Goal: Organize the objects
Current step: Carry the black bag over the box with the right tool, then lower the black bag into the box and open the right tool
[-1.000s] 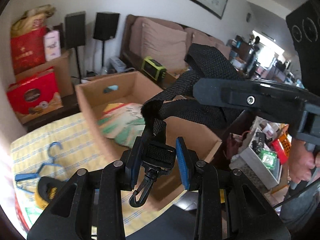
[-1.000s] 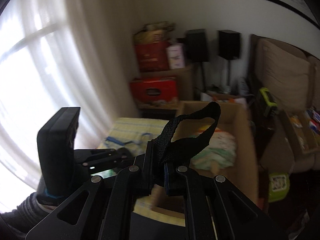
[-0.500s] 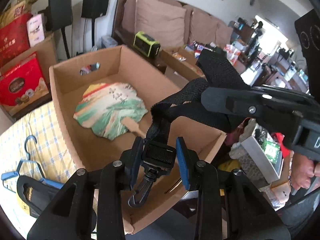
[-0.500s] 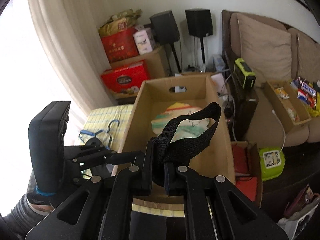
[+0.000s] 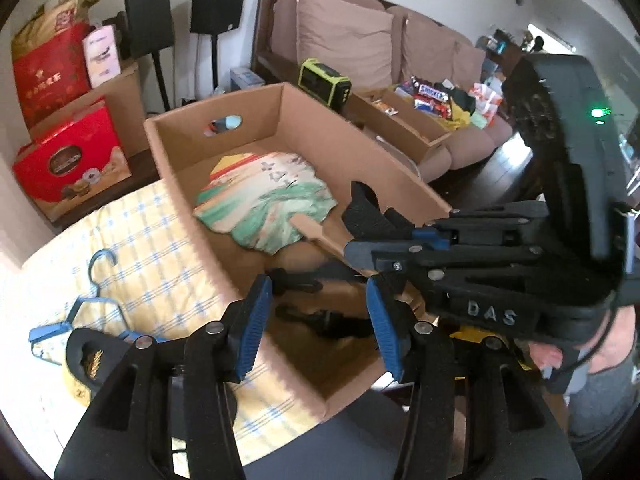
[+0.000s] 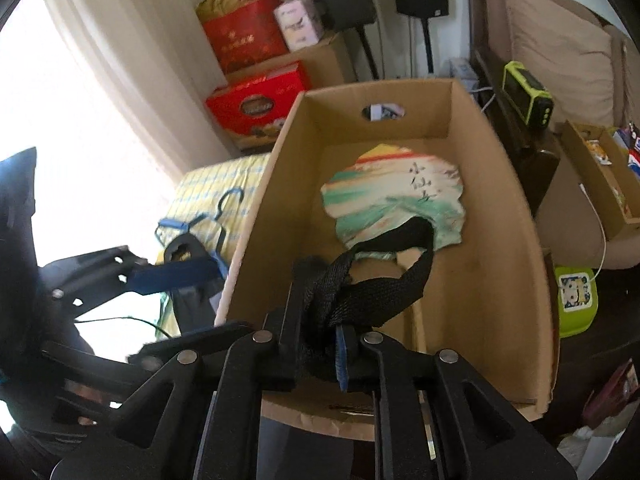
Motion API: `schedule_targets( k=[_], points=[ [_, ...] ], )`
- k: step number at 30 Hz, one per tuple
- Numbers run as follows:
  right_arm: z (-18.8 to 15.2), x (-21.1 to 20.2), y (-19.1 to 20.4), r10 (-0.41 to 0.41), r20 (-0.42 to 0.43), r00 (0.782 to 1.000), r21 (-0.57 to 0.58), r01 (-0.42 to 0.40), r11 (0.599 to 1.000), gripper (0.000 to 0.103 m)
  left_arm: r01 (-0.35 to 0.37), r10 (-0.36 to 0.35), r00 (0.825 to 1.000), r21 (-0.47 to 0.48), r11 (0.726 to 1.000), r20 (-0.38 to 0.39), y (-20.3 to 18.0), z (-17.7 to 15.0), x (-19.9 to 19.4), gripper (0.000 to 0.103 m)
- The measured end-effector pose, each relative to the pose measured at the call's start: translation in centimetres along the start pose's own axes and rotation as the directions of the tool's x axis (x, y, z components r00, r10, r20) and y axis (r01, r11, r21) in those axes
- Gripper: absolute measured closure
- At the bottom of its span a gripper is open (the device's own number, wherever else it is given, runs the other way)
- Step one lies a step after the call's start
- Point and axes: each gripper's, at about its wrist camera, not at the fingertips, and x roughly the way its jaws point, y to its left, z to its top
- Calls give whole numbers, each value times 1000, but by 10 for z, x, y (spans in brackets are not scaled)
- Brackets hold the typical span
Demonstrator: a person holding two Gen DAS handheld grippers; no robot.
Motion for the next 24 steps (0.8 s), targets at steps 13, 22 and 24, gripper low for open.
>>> schedule_targets(
  k=[13, 22, 24],
  points=[
    [4, -15, -1, 92, 44, 995, 77, -96, 992, 23, 8, -1, 998, -119, 993, 60, 45, -17, -40, 40],
    [21, 5, 9, 115, -140, 983, 100, -101, 990, 23, -11, 20, 998, -154, 988, 59, 62, -24, -46, 40],
    [21, 11, 16, 142, -195, 971, 85, -127, 988, 23, -16, 24, 998, -158, 987, 50, 65, -26, -44, 40]
  ],
)
